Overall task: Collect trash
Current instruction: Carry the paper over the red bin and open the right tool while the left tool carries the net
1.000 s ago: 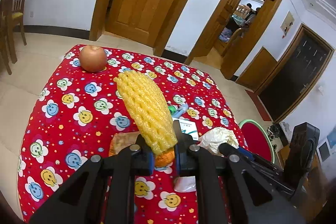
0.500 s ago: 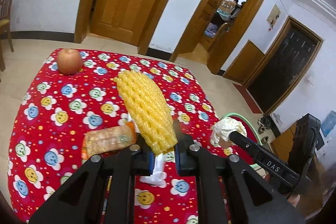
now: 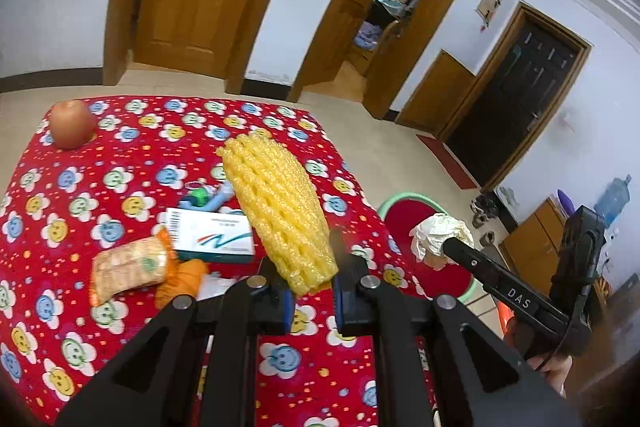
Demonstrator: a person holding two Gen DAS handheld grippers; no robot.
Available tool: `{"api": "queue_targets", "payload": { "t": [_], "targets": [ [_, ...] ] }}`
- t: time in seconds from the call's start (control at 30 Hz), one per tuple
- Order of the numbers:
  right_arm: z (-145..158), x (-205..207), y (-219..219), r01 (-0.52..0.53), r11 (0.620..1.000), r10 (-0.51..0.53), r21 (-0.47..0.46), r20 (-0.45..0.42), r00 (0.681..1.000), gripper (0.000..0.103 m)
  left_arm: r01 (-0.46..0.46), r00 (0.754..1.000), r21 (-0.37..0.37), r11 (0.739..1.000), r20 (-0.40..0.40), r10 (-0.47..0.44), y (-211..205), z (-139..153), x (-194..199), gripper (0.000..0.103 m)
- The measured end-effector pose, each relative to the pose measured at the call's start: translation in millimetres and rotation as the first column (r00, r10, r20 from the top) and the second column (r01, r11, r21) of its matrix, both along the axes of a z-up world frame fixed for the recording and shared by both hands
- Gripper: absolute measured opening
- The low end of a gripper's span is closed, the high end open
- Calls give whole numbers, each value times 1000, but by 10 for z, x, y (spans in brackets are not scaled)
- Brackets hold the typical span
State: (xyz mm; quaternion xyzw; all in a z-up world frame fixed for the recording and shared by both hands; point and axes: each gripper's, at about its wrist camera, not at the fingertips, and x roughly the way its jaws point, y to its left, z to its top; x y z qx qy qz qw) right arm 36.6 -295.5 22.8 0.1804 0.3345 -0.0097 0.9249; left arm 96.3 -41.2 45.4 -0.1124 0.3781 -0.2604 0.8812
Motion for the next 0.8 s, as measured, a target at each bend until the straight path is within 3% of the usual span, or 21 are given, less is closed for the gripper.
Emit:
{"api": "queue_targets", "payload": {
  "t": [0.8],
  "targets": [
    [-340, -252, -963, 204, 979, -202, 15, -84, 976, 46, 198, 980, 54, 979, -42, -195, -1027, -123, 84, 13]
  ]
}}
